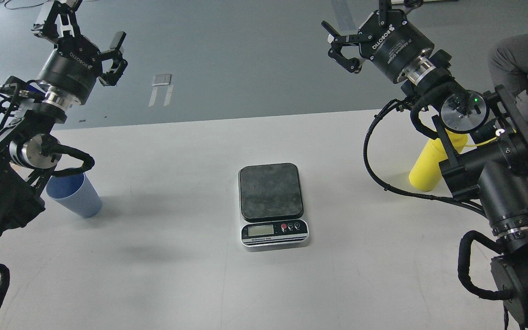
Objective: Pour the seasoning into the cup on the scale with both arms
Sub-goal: 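Reach the left gripper down to the blue cup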
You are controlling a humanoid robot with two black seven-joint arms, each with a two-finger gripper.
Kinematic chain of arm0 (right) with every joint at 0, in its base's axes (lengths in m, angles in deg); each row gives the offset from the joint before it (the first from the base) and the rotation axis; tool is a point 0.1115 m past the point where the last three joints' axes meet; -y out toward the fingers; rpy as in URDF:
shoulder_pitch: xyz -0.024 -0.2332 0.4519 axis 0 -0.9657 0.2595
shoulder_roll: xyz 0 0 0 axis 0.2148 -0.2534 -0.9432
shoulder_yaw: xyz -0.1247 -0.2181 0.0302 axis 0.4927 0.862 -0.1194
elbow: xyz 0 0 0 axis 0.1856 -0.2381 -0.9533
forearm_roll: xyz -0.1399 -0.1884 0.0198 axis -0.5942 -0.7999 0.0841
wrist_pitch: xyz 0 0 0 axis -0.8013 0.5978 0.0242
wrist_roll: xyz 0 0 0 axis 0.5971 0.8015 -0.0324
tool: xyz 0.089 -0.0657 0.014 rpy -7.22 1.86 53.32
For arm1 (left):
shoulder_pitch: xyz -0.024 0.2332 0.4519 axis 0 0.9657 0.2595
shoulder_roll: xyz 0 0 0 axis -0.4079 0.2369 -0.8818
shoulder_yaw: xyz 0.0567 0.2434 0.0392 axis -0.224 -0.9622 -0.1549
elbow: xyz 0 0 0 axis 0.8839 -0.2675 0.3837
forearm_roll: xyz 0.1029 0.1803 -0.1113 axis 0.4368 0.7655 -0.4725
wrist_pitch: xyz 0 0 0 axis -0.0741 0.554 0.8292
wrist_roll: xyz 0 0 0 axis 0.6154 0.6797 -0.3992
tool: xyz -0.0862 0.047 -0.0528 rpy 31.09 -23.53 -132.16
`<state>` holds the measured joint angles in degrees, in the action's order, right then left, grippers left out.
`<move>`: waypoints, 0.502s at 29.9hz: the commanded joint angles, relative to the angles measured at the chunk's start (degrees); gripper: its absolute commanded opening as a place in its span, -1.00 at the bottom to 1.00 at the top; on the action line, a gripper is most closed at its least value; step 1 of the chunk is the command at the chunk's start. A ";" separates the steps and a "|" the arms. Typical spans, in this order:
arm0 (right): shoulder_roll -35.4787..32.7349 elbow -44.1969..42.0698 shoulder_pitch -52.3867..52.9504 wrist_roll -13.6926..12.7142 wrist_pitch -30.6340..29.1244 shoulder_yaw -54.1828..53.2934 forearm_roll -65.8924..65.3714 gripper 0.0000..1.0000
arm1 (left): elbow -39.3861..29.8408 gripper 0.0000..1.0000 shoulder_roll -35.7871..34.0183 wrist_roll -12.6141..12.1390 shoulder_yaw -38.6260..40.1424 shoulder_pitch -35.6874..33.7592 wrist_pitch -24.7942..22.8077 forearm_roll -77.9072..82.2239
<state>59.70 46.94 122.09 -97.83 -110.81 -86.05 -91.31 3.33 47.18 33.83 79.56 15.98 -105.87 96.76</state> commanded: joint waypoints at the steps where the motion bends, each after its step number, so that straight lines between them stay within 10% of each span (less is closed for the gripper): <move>1: 0.00 -0.01 -0.02 0.00 -0.04 0.05 -0.07 1.00 | -0.08 0.95 -0.12 0.00 -0.37 0.11 0.00 0.52; 15: 0.00 0.17 -0.46 0.00 -0.13 0.05 -0.07 1.00 | -8.40 0.95 -8.01 0.00 -0.02 -0.59 0.00 30.98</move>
<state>59.70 47.04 122.06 -97.83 -110.94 -86.00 -91.37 -0.05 43.25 33.83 79.52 15.47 -105.90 119.20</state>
